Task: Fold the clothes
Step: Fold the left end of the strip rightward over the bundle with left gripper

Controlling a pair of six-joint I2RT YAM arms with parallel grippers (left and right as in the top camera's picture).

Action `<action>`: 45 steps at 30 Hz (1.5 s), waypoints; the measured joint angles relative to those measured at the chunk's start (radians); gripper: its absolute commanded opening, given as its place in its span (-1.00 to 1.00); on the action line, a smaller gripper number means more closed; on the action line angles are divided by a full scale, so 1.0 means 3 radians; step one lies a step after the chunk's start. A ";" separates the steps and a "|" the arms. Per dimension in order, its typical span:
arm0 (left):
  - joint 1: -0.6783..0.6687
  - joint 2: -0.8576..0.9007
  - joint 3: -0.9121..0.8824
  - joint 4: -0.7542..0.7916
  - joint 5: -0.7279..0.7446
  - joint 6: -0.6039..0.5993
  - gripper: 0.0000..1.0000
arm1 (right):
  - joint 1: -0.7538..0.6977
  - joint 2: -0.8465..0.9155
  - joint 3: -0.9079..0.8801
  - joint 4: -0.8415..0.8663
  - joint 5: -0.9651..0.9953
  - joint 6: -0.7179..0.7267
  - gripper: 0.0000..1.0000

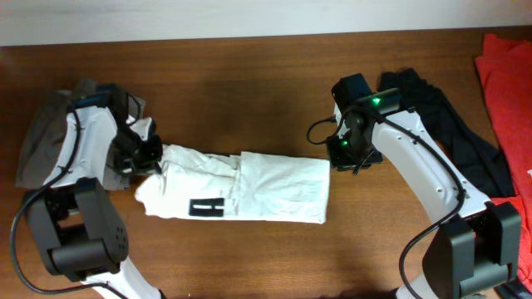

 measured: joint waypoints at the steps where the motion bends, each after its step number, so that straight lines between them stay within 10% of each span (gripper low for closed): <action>1: 0.0000 0.0000 0.0072 -0.0046 -0.0015 0.0000 -0.99 | 0.0000 0.0000 0.0000 0.0000 0.0001 0.0001 -0.54; 18: -0.0558 -0.0014 0.0534 -0.0511 0.0238 -0.0013 -0.99 | 0.0000 0.0000 -0.0038 0.0033 0.0001 0.0000 -0.34; 24: -0.1001 -0.0086 0.0726 -0.0519 0.0348 -0.0086 -0.98 | 0.0000 0.0109 -0.0338 0.0329 0.0004 -0.0003 -0.63; 45: -0.2055 -0.0164 0.0894 -0.0357 0.0422 -0.0338 -0.92 | 0.0000 0.0429 -0.0987 0.1111 -0.0270 0.0000 -0.75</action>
